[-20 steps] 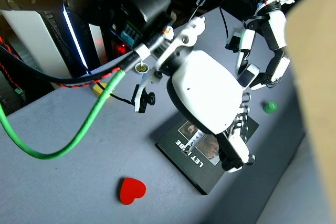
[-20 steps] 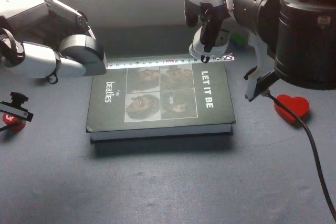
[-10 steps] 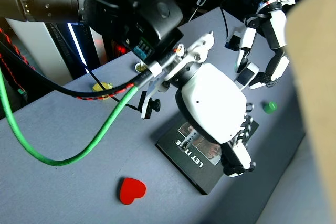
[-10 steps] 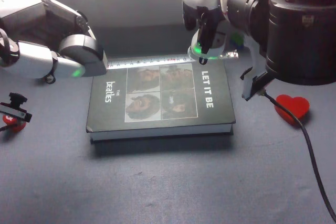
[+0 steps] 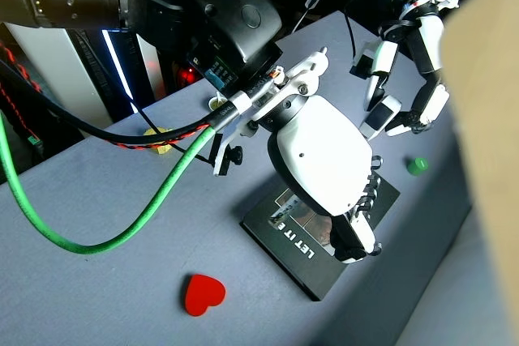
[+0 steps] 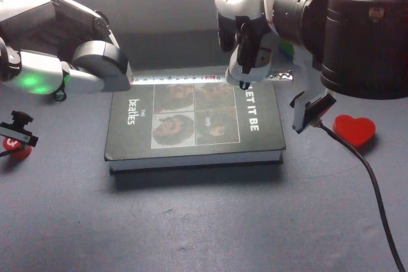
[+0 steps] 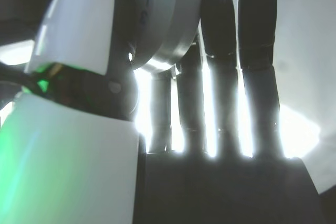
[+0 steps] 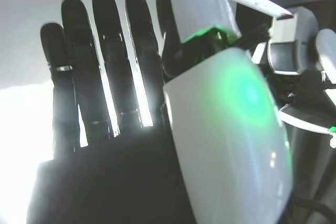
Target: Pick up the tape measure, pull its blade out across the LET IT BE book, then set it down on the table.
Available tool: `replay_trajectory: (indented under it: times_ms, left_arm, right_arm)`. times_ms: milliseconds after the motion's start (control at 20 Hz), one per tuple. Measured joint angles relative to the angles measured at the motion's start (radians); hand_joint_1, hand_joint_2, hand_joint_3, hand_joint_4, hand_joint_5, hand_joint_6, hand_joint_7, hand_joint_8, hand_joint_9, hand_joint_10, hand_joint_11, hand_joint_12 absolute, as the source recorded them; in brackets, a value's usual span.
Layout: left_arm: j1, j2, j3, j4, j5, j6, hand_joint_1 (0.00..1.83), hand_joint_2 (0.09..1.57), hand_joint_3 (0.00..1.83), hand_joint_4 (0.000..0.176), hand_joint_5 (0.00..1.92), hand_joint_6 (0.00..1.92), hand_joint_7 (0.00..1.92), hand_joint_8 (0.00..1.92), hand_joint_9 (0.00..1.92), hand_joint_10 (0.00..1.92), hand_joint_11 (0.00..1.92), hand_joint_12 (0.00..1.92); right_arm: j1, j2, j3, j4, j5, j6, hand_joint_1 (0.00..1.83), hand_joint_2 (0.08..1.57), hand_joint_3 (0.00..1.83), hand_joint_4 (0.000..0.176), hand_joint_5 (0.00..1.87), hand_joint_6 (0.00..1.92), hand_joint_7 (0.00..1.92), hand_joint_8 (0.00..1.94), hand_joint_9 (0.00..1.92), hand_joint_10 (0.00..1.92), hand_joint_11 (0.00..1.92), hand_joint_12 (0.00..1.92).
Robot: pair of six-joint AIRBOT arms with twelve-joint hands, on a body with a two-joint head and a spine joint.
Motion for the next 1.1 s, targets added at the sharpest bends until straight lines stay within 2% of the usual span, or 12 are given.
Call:
replay_trajectory:
  times_ms: [300,1000,1100]
  left_arm:
    - [0.0,0.0,0.001,-0.001,-0.002,0.0,1.37,1.13,0.0,0.0,0.85,0.99,0.98,1.01,0.89,1.32,0.85,1.15]
    - [0.005,0.0,0.001,-0.001,-0.005,-0.003,1.37,1.13,0.0,0.0,0.85,0.99,0.97,1.02,0.89,1.32,0.83,1.19]
    - [0.005,0.0,0.001,0.0,-0.007,-0.003,1.37,1.13,0.0,0.0,0.85,0.99,0.97,1.02,0.89,1.32,0.83,1.15]
  right_arm:
    - [0.033,0.014,-0.047,0.001,0.008,-0.011,1.02,1.09,0.0,0.0,0.75,0.0,0.81,0.01,0.76,0.02,0.3,0.97]
    - [0.003,0.011,-0.024,0.002,0.006,-0.007,1.03,1.09,0.0,0.0,0.76,0.01,0.81,0.0,0.77,0.01,0.3,0.98]
    - [-0.008,0.007,-0.017,-0.002,0.004,-0.005,1.03,1.09,0.0,0.0,0.76,0.0,0.82,0.0,0.77,0.01,0.31,0.98]
